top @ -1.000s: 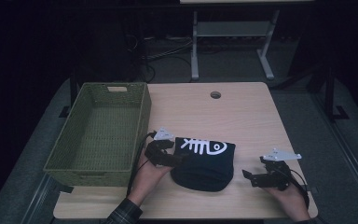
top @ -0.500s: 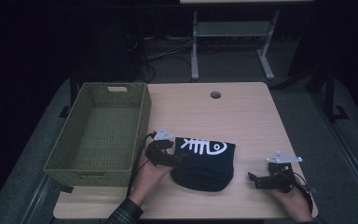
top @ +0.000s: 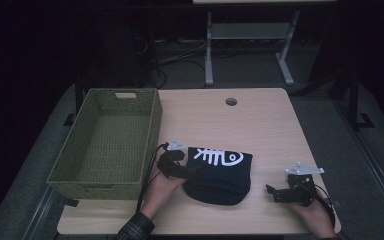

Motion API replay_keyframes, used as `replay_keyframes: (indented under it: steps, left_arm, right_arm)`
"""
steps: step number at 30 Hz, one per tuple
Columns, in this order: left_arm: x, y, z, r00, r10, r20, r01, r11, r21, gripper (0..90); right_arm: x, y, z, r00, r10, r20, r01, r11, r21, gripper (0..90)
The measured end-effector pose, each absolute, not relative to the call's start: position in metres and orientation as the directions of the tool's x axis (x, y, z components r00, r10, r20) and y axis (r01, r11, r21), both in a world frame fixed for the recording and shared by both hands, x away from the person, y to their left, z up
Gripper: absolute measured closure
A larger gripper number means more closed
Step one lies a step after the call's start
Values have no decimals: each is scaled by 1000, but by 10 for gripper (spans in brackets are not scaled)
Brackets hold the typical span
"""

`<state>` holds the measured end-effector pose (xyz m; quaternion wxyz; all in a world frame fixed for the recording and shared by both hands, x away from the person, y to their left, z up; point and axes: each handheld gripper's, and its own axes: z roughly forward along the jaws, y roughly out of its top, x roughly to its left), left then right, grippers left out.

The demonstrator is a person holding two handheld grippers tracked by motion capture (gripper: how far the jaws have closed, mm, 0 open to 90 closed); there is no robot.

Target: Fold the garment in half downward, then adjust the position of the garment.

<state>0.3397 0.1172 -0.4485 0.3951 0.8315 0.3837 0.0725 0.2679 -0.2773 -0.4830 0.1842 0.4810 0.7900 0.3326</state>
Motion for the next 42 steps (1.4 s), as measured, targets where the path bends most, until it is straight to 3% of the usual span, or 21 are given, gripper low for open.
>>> replay_keyframes:
  steps: [19, 29, 34, 36, 42]
  left_arm:
    - [341, 116, -469, 692, 694, -198, 600, -401, 692, 163]
    - [338, 114, -469, 727, 646, -234, 589, -410, 696, 461]
    - [340, 114, -468, 734, 628, -260, 601, -420, 680, 559]
    - [341, 114, -467, 736, 622, -267, 606, -430, 670, 657]
    - [340, 110, -463, 744, 625, -237, 592, -450, 669, 704]
  right_arm:
    - [268, -277, -483, -471, 882, 29, 638, 318, 702, 20]
    - [268, -277, -483, -471, 882, 29, 638, 318, 702, 20]
    - [268, -277, -483, -471, 882, 29, 638, 317, 702, 20]
    - [268, -277, -483, -471, 882, 29, 638, 317, 702, 20]
    - [268, -277, -483, -471, 882, 29, 638, 318, 702, 20]
